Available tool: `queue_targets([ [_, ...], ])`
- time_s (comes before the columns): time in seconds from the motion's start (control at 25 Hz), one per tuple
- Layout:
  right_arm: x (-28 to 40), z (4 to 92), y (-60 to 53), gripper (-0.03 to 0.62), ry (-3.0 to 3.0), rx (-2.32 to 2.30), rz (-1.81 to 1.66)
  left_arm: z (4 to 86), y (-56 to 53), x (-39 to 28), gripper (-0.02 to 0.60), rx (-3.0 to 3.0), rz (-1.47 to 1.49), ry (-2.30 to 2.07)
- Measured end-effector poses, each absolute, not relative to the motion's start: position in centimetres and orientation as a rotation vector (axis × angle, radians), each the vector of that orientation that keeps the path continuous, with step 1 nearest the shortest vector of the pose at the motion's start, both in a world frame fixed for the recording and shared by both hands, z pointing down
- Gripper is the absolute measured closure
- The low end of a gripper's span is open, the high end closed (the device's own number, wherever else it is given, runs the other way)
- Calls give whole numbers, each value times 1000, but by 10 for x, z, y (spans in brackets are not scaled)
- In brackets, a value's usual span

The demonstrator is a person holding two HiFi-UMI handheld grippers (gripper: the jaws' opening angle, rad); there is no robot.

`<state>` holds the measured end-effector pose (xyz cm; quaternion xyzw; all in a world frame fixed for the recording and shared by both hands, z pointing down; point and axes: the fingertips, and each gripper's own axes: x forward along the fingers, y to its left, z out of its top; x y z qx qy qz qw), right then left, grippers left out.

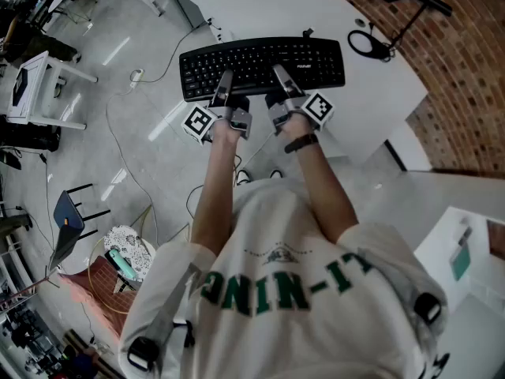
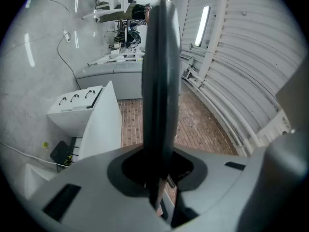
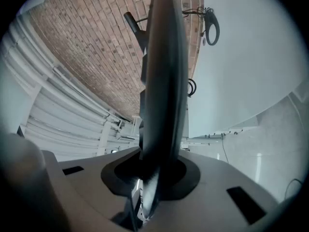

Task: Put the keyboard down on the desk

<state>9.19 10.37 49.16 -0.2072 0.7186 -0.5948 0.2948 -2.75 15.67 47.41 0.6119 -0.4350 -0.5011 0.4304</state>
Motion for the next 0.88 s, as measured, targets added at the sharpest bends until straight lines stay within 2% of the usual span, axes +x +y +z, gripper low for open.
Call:
queue_targets([
  [0.4,103,498,123,523,1894,-525,-1628,477,181,-14,502,1504,-1245,-1135],
  [0.88,86,523,116,523,1864,-529,-1736,500,176,-30,500,1445,-1241,-1178],
])
